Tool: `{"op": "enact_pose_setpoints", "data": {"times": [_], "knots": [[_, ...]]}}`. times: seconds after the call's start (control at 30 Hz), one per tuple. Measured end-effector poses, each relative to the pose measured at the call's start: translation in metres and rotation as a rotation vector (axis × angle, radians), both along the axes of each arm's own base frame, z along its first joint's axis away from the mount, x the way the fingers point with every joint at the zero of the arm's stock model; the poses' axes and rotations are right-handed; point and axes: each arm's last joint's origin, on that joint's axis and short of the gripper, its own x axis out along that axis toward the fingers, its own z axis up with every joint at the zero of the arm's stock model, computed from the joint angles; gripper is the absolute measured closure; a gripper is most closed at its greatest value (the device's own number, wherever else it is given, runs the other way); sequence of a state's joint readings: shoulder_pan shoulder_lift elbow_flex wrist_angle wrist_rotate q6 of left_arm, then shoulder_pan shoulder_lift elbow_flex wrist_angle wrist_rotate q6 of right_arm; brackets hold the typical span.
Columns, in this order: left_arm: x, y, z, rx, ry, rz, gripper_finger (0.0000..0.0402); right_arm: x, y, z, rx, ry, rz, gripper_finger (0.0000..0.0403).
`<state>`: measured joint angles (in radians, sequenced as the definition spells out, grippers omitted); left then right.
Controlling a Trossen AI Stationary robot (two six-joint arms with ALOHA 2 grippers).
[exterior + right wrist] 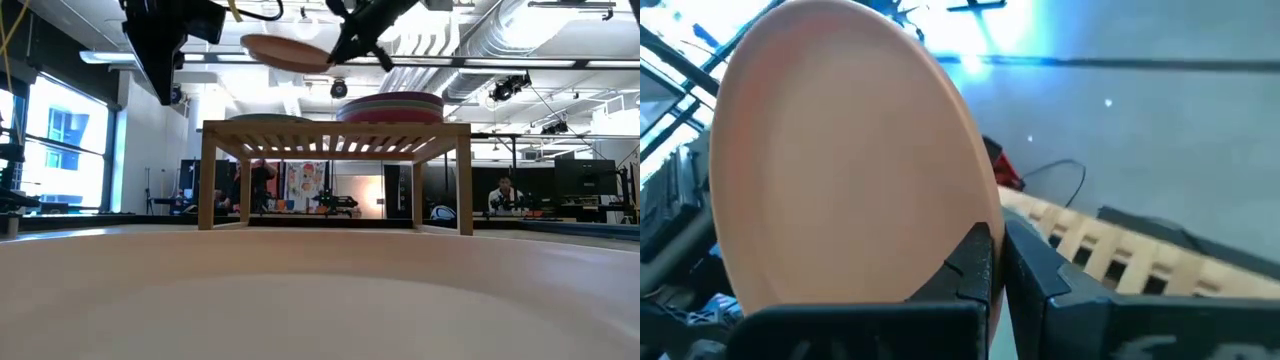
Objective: Place and stack plates onto a shelf
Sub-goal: Stack the brown plate on top of the blue plate on the shelf
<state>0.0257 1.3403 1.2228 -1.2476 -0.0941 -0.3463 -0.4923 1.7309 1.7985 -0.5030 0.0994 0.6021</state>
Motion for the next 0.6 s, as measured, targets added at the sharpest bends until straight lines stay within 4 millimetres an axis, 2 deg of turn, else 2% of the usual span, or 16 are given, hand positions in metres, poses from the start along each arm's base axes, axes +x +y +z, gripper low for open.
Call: {"op": "enact_pose_setpoints", "data": {"times": [0.17,0.37,0.6], "knots": [[0.000,0.000,0.000,0.002,0.001,-0.009,0.0337,0.019,-0.002,-0.023,0.053,0.039,0.009,0.0403],[0.000,0.000,0.000,0.004,0.002,-0.019,0.0337,0.029,-0.003,-0.038,0.108,0.054,0.043,0.0403],[0.000,0.000,0.000,0.004,0.002,-0.019,0.0337,0.027,-0.001,-0.044,0.136,0.110,0.041,0.0403]]}}
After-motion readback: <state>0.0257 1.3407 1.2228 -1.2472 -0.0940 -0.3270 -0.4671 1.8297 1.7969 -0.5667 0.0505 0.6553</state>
